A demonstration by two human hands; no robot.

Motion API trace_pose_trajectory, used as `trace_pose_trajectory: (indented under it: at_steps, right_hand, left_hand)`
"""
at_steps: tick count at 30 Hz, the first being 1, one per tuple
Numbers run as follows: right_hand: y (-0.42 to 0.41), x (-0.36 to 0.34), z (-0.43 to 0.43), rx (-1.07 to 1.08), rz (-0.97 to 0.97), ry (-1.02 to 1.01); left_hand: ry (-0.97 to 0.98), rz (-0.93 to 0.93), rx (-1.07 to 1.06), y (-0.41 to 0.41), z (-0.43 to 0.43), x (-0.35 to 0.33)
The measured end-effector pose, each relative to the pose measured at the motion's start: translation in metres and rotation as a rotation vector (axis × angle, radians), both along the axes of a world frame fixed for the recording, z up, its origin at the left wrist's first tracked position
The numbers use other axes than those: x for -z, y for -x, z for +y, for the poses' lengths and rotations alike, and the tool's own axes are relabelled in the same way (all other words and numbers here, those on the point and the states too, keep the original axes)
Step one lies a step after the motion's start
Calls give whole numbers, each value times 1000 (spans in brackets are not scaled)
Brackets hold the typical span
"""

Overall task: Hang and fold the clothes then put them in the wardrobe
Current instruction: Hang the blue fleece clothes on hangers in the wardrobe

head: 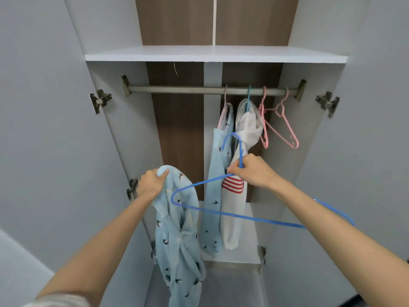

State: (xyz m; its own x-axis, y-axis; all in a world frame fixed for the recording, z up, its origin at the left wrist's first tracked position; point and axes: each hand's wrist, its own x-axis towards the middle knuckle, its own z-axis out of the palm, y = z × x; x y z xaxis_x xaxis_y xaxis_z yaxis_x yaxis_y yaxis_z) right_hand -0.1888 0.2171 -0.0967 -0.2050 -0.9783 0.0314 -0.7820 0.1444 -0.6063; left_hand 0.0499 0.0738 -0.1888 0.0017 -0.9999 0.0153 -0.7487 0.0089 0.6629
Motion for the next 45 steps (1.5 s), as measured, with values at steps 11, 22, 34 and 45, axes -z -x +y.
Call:
trace_pose_trajectory:
  at_steps: [11, 22, 34, 45]
  right_hand:
    - [-43, -9, 7, -89, -67, -92]
    - [-80, -43, -14, -6, 16, -90]
    - [-95, -53, -27, 81, 67, -130]
    - [-116, 16, -51, 80, 96, 51]
  left_hand:
    - [101, -36, 382, 0, 0, -37]
    - [192, -159, 416, -28, -20, -48]
    - [161, -98, 376, -36, -28, -59]
    - [-135, 746, 412, -11, 1, -108]
